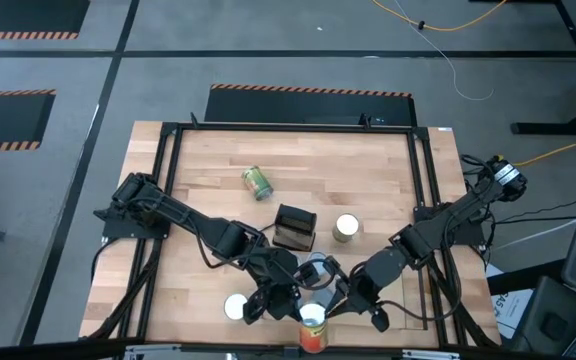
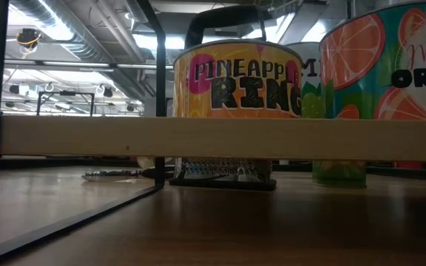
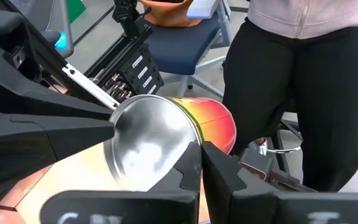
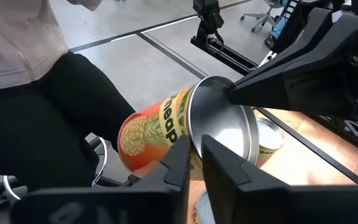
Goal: Pick and place cans onto a shelf
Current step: Put the canned pineapple on the shelf
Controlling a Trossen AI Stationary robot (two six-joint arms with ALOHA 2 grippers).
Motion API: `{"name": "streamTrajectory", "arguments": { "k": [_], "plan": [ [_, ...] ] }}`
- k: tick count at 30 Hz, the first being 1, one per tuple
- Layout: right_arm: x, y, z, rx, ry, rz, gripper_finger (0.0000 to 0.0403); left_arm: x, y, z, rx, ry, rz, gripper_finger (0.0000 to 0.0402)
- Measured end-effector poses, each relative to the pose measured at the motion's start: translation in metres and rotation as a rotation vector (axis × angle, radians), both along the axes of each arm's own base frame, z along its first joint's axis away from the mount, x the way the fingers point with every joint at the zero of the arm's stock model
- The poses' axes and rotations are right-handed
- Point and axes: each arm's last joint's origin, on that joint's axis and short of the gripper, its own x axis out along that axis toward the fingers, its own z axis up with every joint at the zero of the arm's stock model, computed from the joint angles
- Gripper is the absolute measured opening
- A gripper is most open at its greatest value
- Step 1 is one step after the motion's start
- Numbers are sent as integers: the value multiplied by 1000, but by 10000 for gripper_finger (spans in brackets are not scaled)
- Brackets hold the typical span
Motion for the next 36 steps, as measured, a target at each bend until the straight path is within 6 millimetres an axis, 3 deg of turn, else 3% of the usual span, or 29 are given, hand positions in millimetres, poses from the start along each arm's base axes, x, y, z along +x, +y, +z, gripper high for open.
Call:
{"name": "streamTrajectory", "arguments": {
  "k": [5,13,36],
  "plan": [
    [0,0,0,0,-1,2,6,0,0,0,1,0,1,0],
    [0,0,0,0,0,0,19,0,0,0,1,0,1,0],
    [3,-7,-2,-13,24,-22,1,0,4,-3,26,22,28,0]
  ]
}}
